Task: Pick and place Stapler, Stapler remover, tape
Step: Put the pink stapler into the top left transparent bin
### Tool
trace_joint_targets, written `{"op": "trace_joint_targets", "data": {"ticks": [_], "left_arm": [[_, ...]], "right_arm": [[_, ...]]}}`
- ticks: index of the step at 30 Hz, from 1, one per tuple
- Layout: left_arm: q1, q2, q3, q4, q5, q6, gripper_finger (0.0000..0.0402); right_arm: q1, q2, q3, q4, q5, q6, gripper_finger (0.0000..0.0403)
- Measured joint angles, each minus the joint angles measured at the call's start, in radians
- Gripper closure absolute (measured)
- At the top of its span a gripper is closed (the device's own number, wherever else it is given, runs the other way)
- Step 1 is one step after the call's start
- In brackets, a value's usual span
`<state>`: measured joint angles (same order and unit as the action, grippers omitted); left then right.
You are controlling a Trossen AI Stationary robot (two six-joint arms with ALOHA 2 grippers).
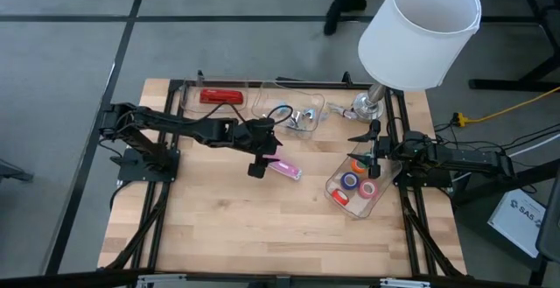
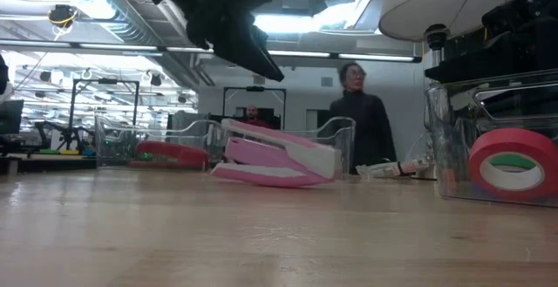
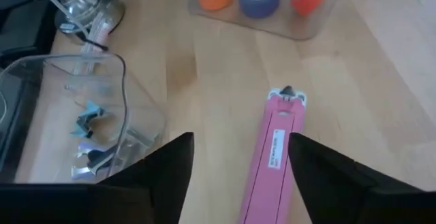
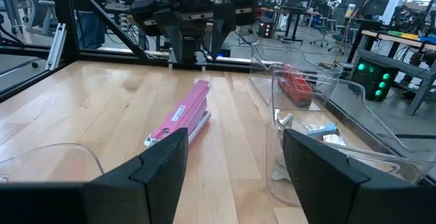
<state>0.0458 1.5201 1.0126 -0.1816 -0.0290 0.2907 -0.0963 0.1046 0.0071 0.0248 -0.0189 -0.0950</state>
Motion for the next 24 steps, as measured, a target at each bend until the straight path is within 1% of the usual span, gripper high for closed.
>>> {"op": "trace_joint_targets", "data": {"ticks": [5, 9, 12, 15, 20, 24], "left_arm": [[0.0, 0.001, 0.0, -0.002, -0.004, -0.016, 0.0156], [0.0, 0.001, 0.0, -0.002, -0.004, -0.022, 0.0155], [0.008, 0.005, 0.009, -0.016, -0.009, -0.054, 0.0155], [0.018, 0.039, 0.073, -0.118, -0.03, -0.066, 0.0155], [0.013, 0.134, 0.185, -0.252, -0.052, 0.017, 0.0157], [0.007, 0.196, 0.237, -0.286, -0.055, 0.078, 0.0155]], "right_arm": [[0.0, 0.0, 0.0, 0.0, 0.0, 0.0, 0.0163], [0.0, 0.0, 0.0, 0.0, 0.0, 0.0, 0.0163], [0.0, 0.0, 0.0, 0.0, 0.0, 0.0, 0.0163], [0.0, 0.0, 0.0, 0.0, 0.0, 0.0, 0.0163], [0.0, 0.0, 0.0, 0.0, 0.0, 0.0, 0.0163], [0.0, 0.0, 0.0, 0.0, 0.0, 0.0, 0.0163]]}}
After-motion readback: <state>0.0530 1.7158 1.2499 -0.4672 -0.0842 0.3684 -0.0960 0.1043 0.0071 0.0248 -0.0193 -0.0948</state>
